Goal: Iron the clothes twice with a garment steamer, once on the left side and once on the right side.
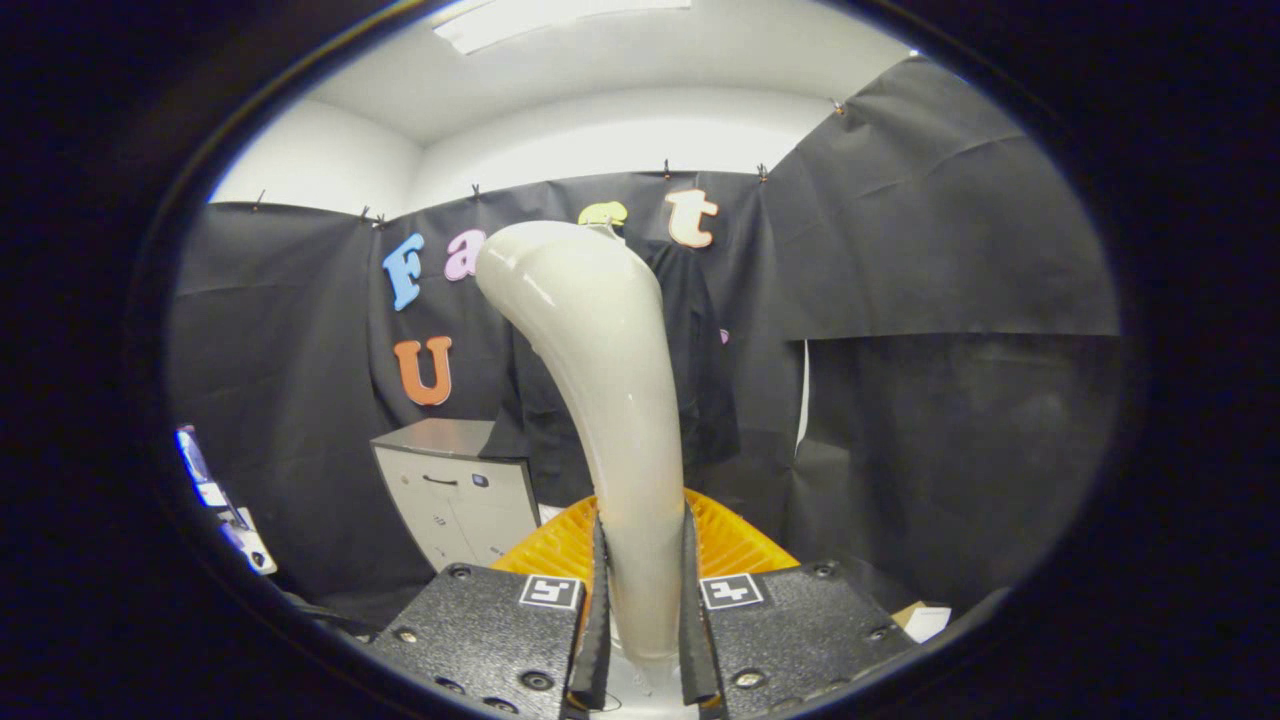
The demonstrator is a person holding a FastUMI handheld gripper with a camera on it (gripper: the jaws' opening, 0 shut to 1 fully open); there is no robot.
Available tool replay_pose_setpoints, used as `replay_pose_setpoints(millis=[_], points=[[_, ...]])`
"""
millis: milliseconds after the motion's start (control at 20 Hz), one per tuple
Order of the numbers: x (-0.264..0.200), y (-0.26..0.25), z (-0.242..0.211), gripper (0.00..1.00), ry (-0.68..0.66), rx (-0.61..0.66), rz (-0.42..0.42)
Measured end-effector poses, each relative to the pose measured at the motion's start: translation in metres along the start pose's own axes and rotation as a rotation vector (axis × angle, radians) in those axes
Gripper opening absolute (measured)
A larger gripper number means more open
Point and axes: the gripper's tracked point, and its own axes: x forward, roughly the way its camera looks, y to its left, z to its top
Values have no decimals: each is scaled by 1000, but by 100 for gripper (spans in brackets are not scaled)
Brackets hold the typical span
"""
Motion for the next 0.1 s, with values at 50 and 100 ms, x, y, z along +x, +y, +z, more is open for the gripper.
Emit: replay_pose_setpoints(millis=[50, 100], points=[[-3, 3, 1, 31, -6, -2, 6], [-3, 7, 4, 31, -18, -7, 11]])
